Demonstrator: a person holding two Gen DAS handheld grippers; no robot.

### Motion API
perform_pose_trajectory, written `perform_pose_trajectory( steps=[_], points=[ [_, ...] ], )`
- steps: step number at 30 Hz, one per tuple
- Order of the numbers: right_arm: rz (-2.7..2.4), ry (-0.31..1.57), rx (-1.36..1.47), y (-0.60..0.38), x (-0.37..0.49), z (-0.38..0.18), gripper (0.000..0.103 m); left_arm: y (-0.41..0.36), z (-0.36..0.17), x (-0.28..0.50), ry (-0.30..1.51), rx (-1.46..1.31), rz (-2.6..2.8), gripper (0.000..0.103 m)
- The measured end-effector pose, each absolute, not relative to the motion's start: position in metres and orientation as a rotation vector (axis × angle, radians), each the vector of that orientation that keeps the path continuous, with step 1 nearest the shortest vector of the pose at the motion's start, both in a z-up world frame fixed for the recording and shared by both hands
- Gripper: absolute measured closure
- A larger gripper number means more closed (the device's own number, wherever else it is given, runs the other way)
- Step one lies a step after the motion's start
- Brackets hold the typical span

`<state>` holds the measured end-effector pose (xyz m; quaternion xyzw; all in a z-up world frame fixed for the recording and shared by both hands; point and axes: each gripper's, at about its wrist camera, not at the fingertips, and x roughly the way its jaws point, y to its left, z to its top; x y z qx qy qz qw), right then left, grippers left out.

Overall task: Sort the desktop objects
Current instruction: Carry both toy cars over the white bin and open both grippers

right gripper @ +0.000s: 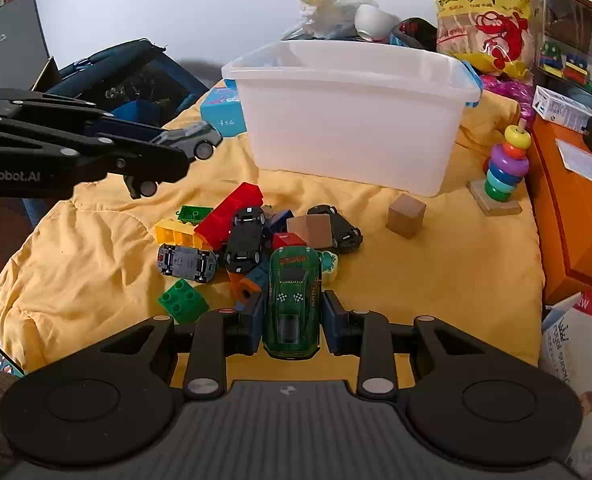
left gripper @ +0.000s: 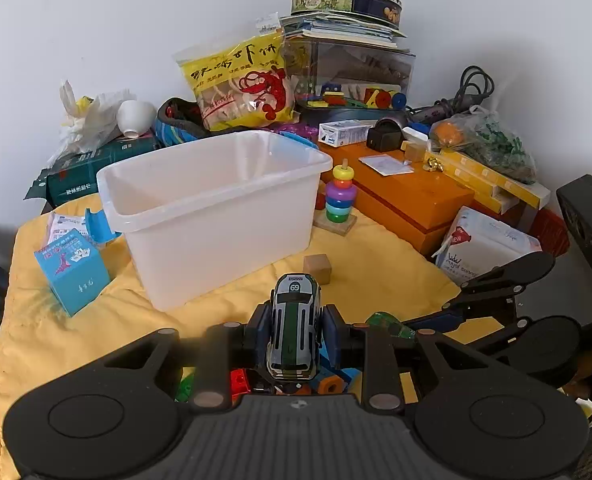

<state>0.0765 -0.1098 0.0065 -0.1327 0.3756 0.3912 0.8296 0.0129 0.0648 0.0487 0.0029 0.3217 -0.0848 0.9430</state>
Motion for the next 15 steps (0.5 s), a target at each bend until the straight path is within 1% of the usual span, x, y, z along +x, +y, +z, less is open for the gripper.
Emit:
perform_pose_trajectory(
  steps=[6,15],
  points=[
    [0.831,0.758,-0.302,-0.105,0.081,0.017,0.069,0.072,0.055,0.02,0.637,-0.014,-0.162,0.071],
    [0.836,0.646,-0.321,-0.092,0.106,0.049,0.069,0.092,0.081,0.044,0.557,-0.009,-0.137,0.071]
  ],
)
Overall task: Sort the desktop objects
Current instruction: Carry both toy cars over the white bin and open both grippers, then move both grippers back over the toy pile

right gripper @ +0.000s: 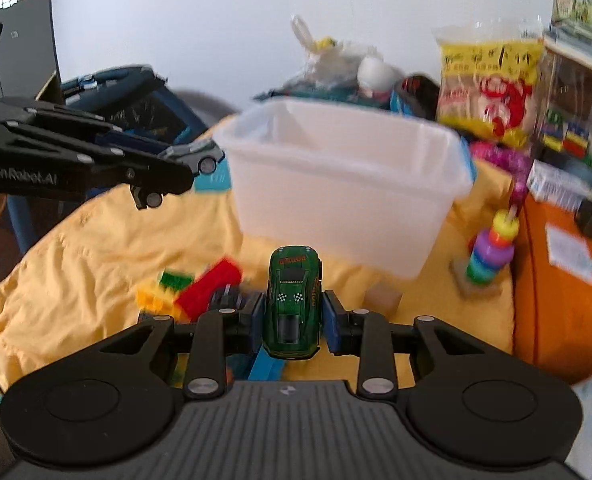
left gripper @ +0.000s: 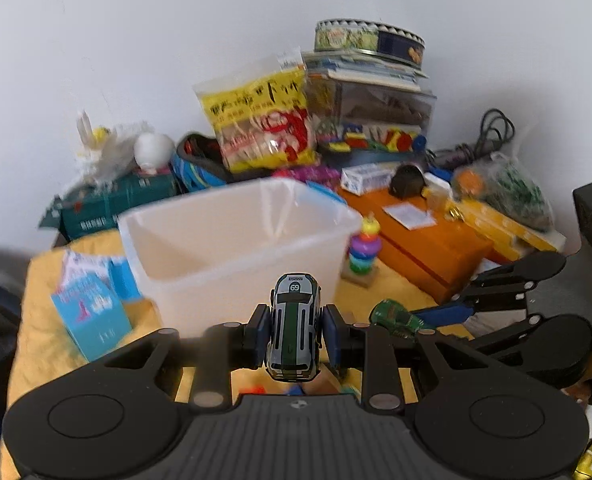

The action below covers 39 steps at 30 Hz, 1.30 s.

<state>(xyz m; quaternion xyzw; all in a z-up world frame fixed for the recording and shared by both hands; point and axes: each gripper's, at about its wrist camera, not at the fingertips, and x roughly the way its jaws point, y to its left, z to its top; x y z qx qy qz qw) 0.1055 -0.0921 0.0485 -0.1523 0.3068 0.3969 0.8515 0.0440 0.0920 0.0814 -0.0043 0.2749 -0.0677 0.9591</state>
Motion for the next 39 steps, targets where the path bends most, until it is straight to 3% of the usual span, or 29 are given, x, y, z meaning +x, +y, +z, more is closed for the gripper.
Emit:
perform_pose_trajectory(
  steps=[8,20,23,32,39],
  points=[
    [0.821,0.471,-0.284,-0.072,0.141,0.09,0.069,0.108,0.108,0.077,0.46,0.027,-0.093,0.071],
    [0.706,0.461,-0.104,-0.052,0.224,0.099,0.067,0.129,0.097,0.16,0.455,0.032,0.039,0.071],
    [0.665,0.503,-0.111,-0.04,0.234,0.089,0.062,0.125,0.087,0.167,0.466,0.08,0.073,0.056],
    [0.758,0.527,-0.147,-0.062,0.182,0.072,0.063,0.101,0.072,0.099,0.491,0.116,-0.042,0.055],
    [0.799,0.577,-0.207,-0.083,0.138,0.059,0.061,0.086,0.058,0.036,0.553,0.087,-0.076,0.047]
  ],
)
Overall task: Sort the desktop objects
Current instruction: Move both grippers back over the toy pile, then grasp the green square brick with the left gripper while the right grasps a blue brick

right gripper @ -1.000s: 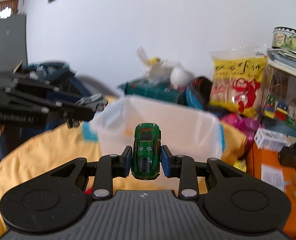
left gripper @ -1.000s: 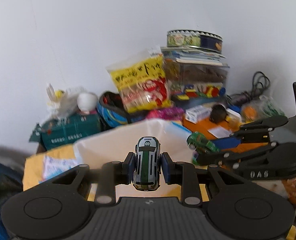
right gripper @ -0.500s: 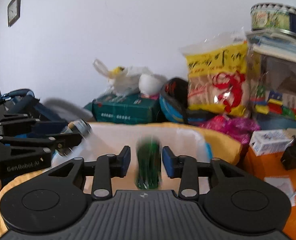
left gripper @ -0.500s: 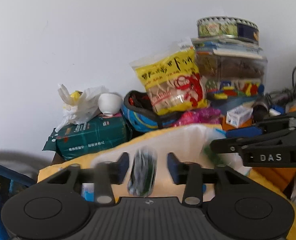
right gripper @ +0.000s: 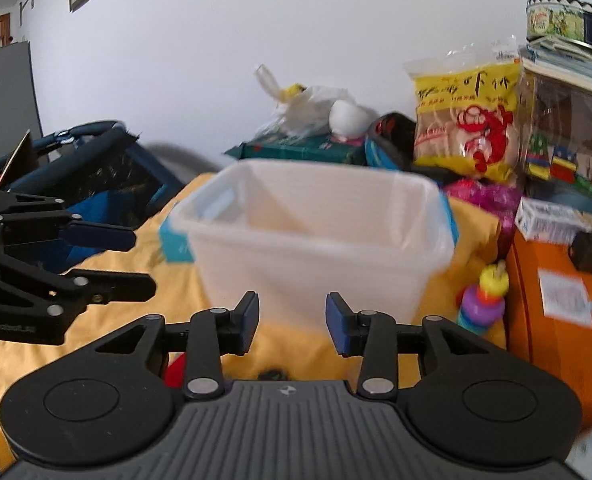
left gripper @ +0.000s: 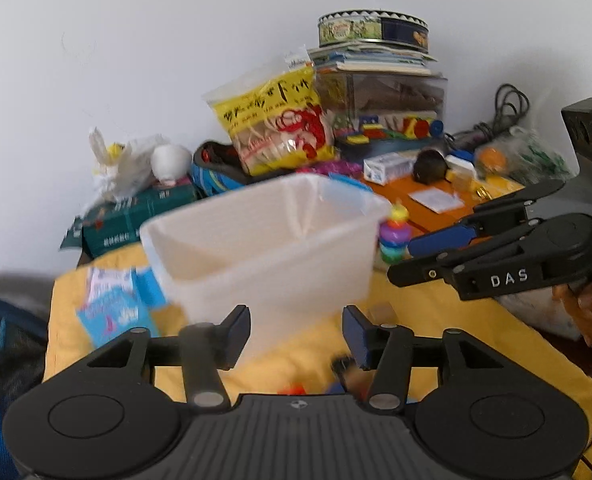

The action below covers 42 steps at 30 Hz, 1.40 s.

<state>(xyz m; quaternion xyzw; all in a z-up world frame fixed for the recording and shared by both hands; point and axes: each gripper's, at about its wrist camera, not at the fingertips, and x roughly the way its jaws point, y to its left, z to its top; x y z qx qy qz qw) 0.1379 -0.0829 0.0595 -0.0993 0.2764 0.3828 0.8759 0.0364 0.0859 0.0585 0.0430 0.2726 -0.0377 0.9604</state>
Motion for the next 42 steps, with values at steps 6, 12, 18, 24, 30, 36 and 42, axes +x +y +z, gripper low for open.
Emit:
perform_pose_trajectory(
  steps=[6,12,18,24,30,36,42],
  points=[
    [0.794,0.617,-0.209,-0.096,0.109,0.045,0.06,0.074,0.04,0.001,0.597,0.001,-0.093,0.047],
    [0.79,0.588,-0.252,-0.104,0.076,0.019,0.058,0.061,0.007,-0.018,0.702,-0.017,-0.098,0.046],
    [0.81,0.731,-0.268,-0.104,0.062,-0.006,0.056,0.055,-0.016,-0.029,0.783,-0.006,-0.087,0.046],
    [0.809,0.858,-0.296,-0.105,0.054,-0.026,0.064,0.055,-0.029,-0.036,0.811,0.005,-0.087,0.046],
    [0.816,0.841,-0.303,-0.1,0.05,-0.029,0.063,0.057,-0.036,-0.034,0.831,-0.013,-0.082,0.046],
    [0.817,0.78,-0.334,-0.088,0.055,-0.022,0.064,0.051,-0.041,-0.022,0.832,0.03,-0.103,0.046],
    [0.843,0.767,-0.286,-0.074,0.065,-0.015,0.064,0.047,-0.057,-0.003,0.878,0.064,-0.082,0.057]
  ],
)
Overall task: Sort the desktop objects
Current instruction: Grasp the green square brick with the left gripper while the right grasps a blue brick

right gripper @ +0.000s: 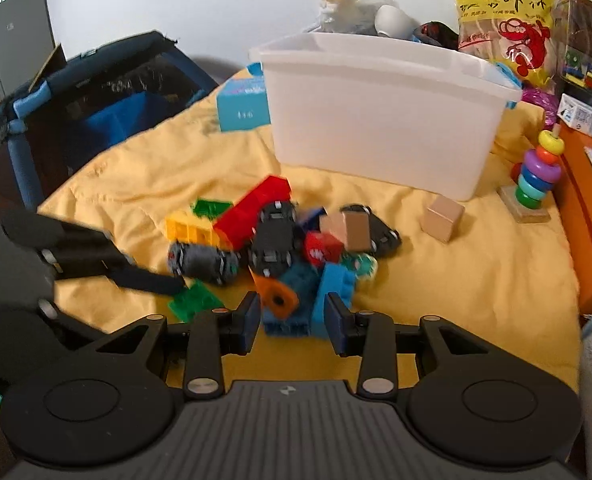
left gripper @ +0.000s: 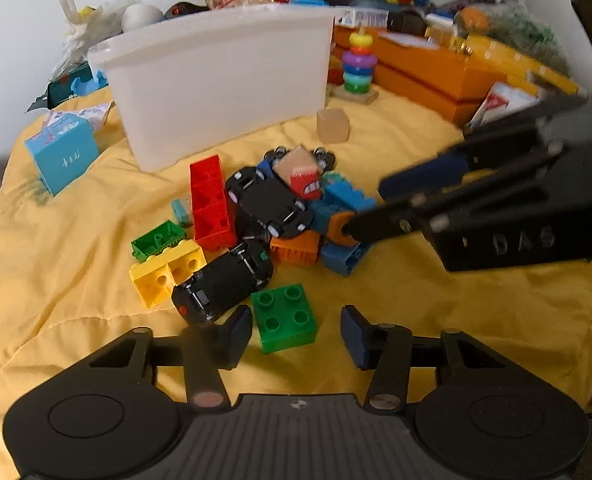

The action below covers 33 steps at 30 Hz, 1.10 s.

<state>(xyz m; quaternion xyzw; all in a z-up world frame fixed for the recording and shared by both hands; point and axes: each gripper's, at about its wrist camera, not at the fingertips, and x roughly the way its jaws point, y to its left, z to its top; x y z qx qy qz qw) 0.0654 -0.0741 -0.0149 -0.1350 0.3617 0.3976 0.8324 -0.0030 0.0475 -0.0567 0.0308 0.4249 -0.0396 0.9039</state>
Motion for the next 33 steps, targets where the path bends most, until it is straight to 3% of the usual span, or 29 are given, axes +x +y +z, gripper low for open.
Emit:
perform_pose_trajectory(
  steps=[1,9,18,22,33],
  points=[
    [0.849,0.77,-0.274,-0.071,0.068,-0.015,0.064,0.048,-0.059,-0.002,0.886,0.064,-0.075,0.066],
    [0.755,0.765,-0.243,-0.071,0.08,-0.019,0.064,0.07,-0.052,-0.011,0.922,-0.128,-0.185,0.066],
    [0.711,0.919,-0.041,-0.092,0.11,-0.041,0.063,0.053,-0.057,-0.022,0.94,-0.034,-0.228,0.066],
    [0.745,0.931,-0.047,-0.085,0.104,-0.049,0.074,0.051,-0.056,-0.022,0.937,-0.027,-0.224,0.066],
    [0.695,0.715,-0.545,-0.102,0.054,-0.018,0.078,0.041,-0.056,-0.016,0.928,0.008,-0.219,0.066]
  ],
)
